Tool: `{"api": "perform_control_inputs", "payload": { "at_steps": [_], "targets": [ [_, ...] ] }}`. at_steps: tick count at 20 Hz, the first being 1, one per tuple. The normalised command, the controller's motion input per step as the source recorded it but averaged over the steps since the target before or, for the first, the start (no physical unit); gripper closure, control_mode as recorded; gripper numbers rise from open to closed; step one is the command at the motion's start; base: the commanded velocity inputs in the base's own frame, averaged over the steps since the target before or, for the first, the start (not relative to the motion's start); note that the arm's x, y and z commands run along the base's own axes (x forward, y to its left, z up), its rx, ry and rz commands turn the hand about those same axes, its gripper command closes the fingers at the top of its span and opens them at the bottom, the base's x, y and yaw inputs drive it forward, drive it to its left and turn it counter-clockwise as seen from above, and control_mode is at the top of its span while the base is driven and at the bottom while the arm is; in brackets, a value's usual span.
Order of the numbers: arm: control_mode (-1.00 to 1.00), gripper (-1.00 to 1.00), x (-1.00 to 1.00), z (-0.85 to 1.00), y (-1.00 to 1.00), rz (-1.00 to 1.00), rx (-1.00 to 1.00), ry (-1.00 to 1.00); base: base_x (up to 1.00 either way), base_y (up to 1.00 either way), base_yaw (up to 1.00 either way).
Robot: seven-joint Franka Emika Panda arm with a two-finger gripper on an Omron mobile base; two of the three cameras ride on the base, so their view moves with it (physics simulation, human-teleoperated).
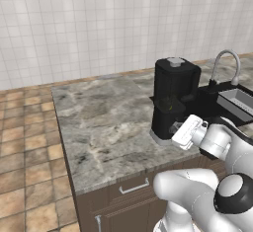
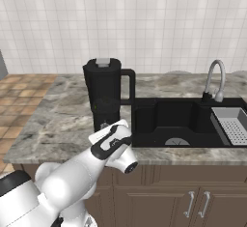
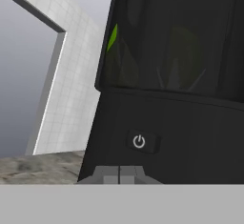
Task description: Grab the lemon wedges from the fridge, place them in the blender, close the lid, and turn on the blender to create a marinade.
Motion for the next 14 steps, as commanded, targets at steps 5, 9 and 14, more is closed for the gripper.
{"api": "perform_control_inputs", "payload": {
  "at_steps": [5,9,14],
  "targets": [
    [-1.00,1.00,0.00,0.11,0.00,-0.07,0.00,-0.03,0.00,0.00,0.00],
    [-1.00,1.00,0.00,0.00,0.02,-0.03,0.00,0.00,0.00,0.00,0.00],
    [-1.00,1.00,0.00,0.00,0.00,-0.02,0.00,0.00,0.00,0.00,0.00]
  ]
}}
